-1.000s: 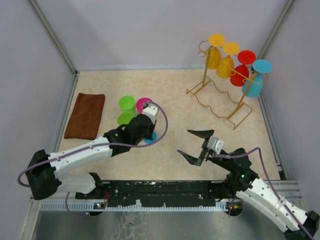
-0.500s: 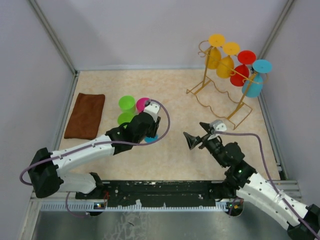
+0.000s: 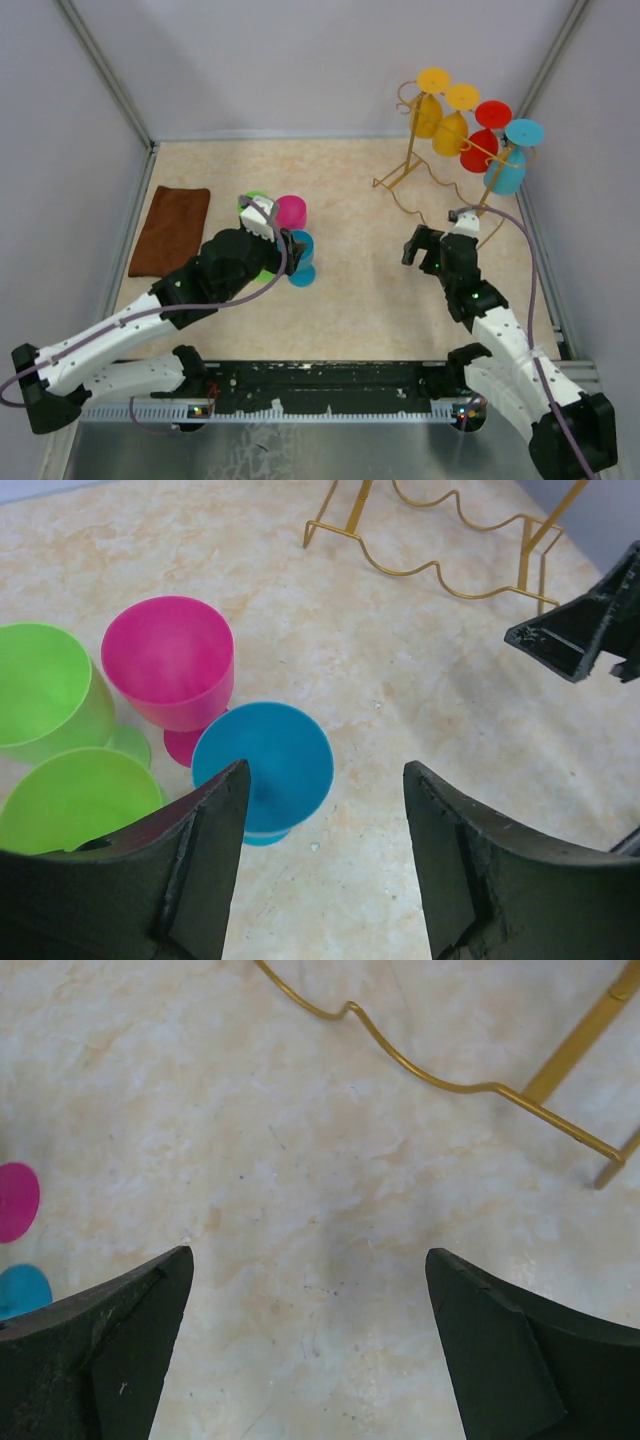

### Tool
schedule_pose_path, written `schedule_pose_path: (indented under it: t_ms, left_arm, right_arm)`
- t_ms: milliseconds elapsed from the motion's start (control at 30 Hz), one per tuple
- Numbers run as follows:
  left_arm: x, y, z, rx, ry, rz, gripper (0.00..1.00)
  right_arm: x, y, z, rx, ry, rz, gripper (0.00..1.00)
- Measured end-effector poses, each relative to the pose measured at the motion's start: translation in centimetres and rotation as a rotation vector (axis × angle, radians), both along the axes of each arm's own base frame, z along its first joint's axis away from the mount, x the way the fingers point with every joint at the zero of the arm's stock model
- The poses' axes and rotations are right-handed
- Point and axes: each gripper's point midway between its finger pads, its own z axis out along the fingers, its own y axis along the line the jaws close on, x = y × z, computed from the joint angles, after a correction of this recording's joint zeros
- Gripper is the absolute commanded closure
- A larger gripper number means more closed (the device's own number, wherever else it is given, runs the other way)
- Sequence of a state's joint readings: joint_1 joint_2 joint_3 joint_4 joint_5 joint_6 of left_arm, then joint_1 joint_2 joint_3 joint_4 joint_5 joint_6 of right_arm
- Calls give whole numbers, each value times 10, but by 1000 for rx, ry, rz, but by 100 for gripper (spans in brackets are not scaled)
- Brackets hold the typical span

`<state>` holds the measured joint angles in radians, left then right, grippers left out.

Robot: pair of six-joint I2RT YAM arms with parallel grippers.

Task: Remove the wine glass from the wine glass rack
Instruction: Place the wine glass at the center of the board, then adjust the wine rack at the center of the board.

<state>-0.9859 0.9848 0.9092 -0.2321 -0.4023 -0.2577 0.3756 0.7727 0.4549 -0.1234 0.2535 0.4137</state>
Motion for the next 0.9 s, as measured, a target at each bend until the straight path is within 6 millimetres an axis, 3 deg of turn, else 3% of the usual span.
schedule_pose_path:
  t_ms: [100,333,467,633,900]
  left_arm:
    - [-11,12,9,-47,-20,-9,28]
    - [-28,40,-4,-39,4,5,22]
    - [-35,57,-8,-30,7,32,18]
    - [-42,80,-13,-21,3,71,10]
    - [-55,113,-14,-77,-36,120,3]
  right_arm:
    - [0,-19,-10,43,50,-77,1]
    - [9,-60,-4,130,-5,-264,1]
    - [12,-87,-12,157,-40,-375,1]
    - [21,-108,-27,164,-47,-452,1]
    - [44,-135,-31,192,-83,-498,1]
